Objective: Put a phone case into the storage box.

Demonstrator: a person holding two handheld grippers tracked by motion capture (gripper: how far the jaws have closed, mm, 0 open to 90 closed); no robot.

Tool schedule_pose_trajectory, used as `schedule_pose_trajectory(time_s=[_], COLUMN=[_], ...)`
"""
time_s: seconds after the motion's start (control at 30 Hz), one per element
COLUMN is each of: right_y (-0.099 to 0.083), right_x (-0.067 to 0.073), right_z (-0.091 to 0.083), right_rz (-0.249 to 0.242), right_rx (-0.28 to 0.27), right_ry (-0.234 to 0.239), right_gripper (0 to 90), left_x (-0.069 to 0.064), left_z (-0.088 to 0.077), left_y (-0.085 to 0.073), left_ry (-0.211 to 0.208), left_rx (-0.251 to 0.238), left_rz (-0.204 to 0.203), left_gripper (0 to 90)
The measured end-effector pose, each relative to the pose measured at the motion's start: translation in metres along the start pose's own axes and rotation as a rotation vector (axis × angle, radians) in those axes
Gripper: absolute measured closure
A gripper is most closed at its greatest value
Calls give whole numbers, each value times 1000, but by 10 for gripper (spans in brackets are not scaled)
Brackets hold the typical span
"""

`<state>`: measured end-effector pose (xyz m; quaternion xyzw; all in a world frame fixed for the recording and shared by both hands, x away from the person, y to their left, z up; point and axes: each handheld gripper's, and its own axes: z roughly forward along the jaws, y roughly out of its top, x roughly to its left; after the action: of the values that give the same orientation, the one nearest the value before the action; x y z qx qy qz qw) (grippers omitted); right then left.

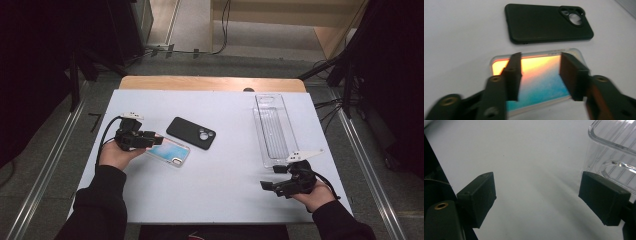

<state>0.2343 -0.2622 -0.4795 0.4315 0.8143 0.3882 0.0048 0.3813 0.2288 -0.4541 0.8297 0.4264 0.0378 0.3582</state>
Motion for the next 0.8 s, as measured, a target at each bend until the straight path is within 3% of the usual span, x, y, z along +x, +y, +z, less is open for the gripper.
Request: schedule_pose_trajectory(time_s=[0.07, 0.1, 0.13, 0.3, 0.53, 0.8], right_y=[0, 0, 0, 0, 0, 0], right_x=[0, 0, 0, 1, 1, 0], right_z=[0, 0, -1, -1, -1, -1], right_rz=[1, 1, 0, -6, -6, -7], right_rx=[0, -3, -4, 0, 2, 4], right_ry=[0, 1, 2, 3, 2, 3], right_gripper=[124, 124, 124, 124, 124, 124], left_x=[2, 6, 8, 14, 16, 17], left_z=[1, 4, 6, 11, 17, 10], left_y=[-2, -5, -7, -12, -19, -27], left_ry=[12, 25, 9, 20, 23, 15], left_rx=[6, 42, 47, 49, 128, 126], left_rz=[-19, -47, -46, -51, -51, -68], left_gripper=[784, 860, 900, 900, 900, 900])
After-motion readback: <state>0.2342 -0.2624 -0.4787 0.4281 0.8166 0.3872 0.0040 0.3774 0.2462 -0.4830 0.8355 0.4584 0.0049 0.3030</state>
